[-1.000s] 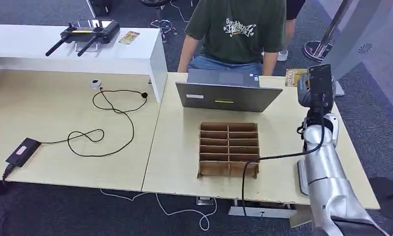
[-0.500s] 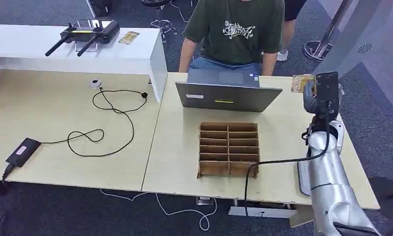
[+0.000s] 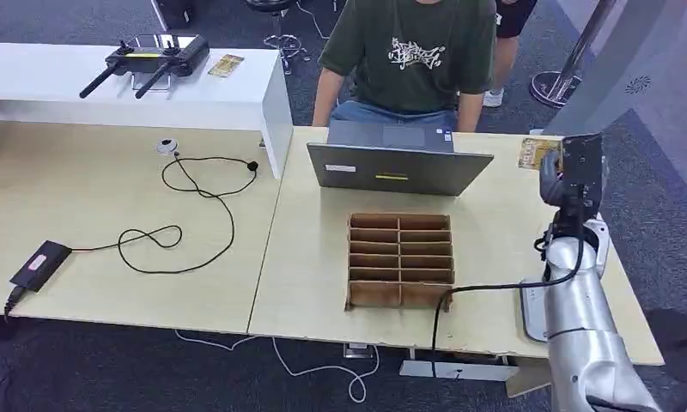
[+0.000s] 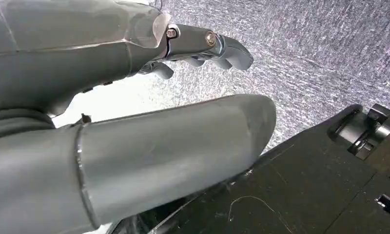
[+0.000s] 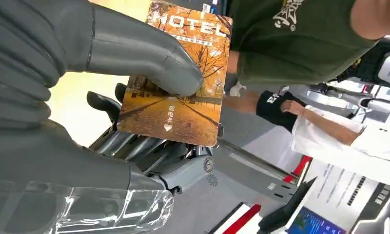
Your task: Pass the card to the sensor for recognition and then transmit it.
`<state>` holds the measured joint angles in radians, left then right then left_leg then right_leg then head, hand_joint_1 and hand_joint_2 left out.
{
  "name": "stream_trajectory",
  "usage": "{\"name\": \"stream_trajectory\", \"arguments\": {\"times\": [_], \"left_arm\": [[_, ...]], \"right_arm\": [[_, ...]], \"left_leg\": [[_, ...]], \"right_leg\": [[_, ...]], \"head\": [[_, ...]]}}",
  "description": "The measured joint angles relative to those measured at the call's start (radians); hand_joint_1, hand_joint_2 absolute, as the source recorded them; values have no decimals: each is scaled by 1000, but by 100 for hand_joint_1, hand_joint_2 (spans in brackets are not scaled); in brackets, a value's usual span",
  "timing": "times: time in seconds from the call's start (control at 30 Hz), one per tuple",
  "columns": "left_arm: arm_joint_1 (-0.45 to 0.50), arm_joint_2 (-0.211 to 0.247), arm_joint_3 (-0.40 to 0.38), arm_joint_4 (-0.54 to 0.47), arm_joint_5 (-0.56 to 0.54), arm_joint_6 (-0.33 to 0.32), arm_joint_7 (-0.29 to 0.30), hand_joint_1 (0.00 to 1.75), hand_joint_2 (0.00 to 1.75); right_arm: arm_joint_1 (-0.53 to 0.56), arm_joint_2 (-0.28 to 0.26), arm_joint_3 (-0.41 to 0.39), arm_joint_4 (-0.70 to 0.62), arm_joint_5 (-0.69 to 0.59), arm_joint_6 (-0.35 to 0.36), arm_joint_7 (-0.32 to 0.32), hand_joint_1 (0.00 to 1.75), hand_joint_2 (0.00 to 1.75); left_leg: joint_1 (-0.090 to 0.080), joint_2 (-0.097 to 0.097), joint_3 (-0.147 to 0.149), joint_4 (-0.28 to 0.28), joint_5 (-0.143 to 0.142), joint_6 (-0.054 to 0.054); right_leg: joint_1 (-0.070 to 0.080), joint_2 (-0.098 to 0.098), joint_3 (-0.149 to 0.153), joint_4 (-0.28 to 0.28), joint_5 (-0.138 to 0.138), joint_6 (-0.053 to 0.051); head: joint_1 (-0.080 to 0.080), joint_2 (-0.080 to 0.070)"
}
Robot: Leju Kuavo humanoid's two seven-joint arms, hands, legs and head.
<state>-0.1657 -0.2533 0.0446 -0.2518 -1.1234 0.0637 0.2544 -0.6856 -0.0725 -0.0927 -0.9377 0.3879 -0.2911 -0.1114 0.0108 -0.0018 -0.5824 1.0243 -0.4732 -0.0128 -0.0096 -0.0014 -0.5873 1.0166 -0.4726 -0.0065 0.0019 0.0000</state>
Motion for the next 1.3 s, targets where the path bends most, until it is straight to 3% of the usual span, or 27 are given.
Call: {"name": "stream_trajectory", "arguments": {"times": [0.5, 1.3], "left_arm": [[0, -1, 0, 0, -5, 13, -3, 0, 0], [1, -1, 1, 0, -20, 26, -5, 0, 0]], "right_arm": [[12, -34, -50, 12, -1, -23, -9, 175, 175], [116, -34, -120, -56, -31, -35, -26, 175, 175]], "left_leg": [[0, 0, 0, 0, 0, 0], [0, 0, 0, 0, 0, 0]], "right_leg": [[0, 0, 0, 0, 0, 0], [0, 0, 0, 0, 0, 0]], "head": [[0, 0], [0, 0]]}}
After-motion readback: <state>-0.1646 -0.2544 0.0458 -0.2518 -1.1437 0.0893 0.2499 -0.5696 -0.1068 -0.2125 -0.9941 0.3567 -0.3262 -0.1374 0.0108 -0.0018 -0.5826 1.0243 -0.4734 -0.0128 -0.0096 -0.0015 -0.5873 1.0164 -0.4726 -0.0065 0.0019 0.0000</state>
